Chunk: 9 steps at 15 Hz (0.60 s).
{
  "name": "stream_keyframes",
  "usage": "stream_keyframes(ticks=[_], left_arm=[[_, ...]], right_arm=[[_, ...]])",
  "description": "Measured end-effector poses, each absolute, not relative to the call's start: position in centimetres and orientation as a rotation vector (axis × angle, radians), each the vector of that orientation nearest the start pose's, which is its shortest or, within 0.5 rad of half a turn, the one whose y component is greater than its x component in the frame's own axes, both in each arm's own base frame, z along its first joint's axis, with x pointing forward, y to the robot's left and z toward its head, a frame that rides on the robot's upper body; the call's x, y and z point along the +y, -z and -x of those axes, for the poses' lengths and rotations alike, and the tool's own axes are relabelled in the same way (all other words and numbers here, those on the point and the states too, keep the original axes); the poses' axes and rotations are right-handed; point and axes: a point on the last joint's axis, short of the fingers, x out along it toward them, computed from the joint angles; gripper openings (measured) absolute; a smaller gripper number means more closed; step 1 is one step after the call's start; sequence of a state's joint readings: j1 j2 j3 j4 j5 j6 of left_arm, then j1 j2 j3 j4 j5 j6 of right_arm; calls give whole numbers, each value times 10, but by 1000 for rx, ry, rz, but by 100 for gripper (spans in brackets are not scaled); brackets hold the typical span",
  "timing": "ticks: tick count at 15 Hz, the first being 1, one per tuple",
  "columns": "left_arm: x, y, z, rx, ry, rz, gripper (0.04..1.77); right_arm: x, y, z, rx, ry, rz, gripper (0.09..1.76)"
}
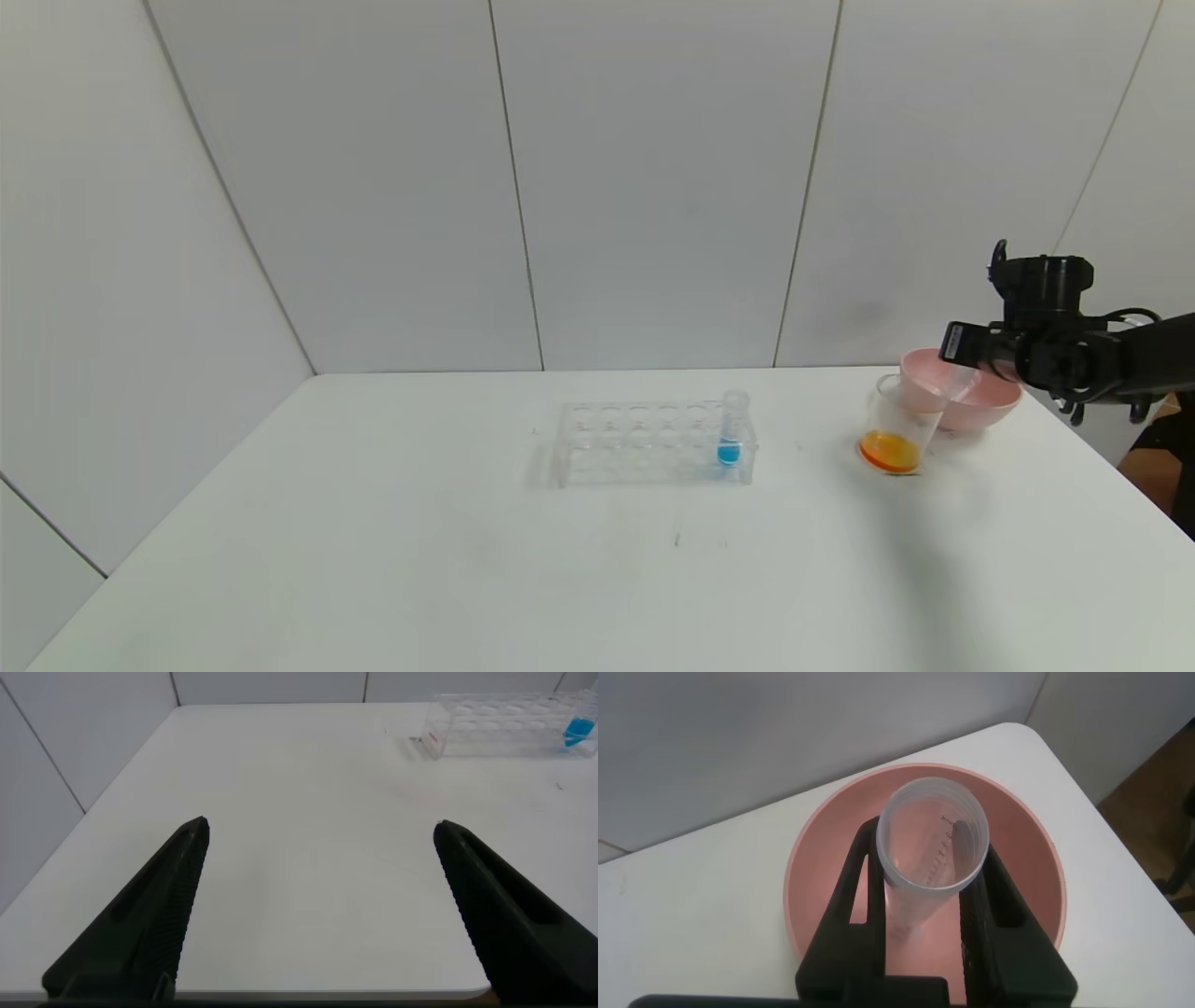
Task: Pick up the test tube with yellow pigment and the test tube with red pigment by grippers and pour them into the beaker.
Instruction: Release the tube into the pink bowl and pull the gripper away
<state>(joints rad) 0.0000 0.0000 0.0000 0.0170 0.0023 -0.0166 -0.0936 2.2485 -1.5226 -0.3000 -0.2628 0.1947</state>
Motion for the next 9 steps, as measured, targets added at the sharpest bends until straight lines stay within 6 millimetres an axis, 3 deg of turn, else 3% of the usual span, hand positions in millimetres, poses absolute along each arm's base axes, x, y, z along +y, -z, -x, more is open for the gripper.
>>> stream_keyframes(ticks=[1, 4, 9], left_arm=[[0, -74, 23, 17, -3, 17, 172], [0, -74, 23, 17, -3, 17, 172], [0, -74, 23, 17, -2, 17, 172]], right_arm=[[-48, -132, -459, 391, 390, -153, 51], [-48, -132, -459, 394, 389, -155, 88], [-49, -134, -459, 384, 389, -158, 128]])
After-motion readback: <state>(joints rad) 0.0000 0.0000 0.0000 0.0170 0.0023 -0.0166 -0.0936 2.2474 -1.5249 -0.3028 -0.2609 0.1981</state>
